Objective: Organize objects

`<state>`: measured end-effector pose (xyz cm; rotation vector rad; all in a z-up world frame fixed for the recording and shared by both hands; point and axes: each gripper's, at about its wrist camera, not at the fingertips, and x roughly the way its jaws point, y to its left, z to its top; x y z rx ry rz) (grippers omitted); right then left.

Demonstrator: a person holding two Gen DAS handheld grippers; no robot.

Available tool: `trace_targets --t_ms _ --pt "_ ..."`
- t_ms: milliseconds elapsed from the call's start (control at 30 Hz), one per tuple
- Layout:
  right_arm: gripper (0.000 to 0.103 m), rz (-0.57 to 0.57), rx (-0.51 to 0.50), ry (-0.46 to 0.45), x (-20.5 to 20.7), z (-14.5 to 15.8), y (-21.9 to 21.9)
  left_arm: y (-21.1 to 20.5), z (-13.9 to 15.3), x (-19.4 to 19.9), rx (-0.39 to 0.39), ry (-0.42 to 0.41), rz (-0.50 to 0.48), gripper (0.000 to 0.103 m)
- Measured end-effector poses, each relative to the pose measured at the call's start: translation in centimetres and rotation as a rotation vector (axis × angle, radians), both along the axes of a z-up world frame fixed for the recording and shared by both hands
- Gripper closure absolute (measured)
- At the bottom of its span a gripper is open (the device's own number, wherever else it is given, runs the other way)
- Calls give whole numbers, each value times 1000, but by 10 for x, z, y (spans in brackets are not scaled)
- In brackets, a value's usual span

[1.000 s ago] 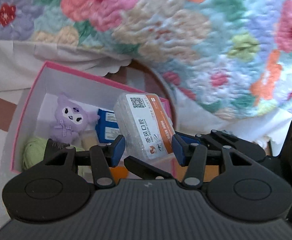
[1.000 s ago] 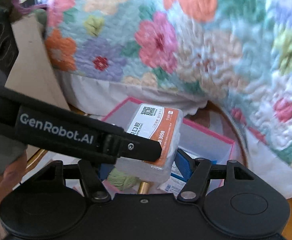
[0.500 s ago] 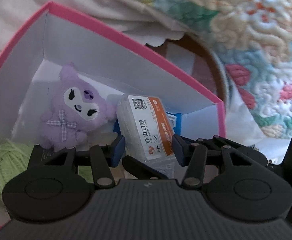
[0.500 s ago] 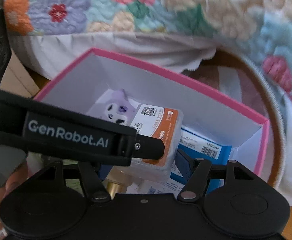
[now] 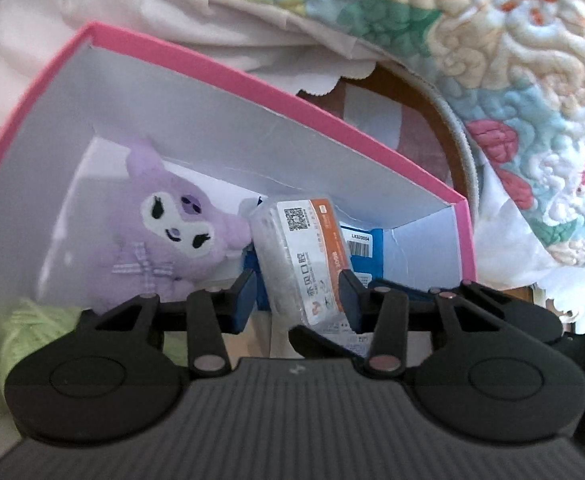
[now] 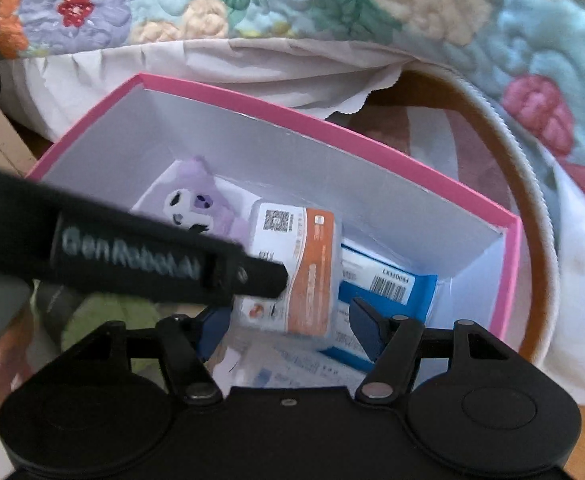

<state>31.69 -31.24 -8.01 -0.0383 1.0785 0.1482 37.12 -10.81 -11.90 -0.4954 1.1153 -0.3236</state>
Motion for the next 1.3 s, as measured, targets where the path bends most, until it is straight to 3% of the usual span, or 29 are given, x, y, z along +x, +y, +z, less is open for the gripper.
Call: trace_targets --t_ms 100,167,233,267,400,567,733,900,1200,1300 --pt "45 6 6 10 -6 -3 2 2 6 -6 26 -21 15 59" --pt "45 -7 -14 1 -7 -6 4 3 8 -9 56 -42 32 59" --pt "59 -9 -10 -21 -5 -6 6 6 8 -10 65 -37 44 59" --pt "59 -16 -2 -24 -2 -6 6 8 8 -11 61 -31 46 59" --pt "59 5 -31 -40 1 -8 13 11 16 -19 48 0 29 60" --pt "56 -24 68 -64 -26 7 7 4 46 -36 154 -54 -20 56" --pt "42 -89 167 -114 -65 33 0 11 77 -73 234 -81 -71 56" --pt "42 -103 123 -141 -93 62 4 25 106 -108 240 -104 -73 55" --pt "35 -136 117 -197 -140 128 13 46 165 -163 361 -181 -57 52" --pt "35 -114 89 -198 -154 144 22 53 186 -186 353 -210 -65 52"
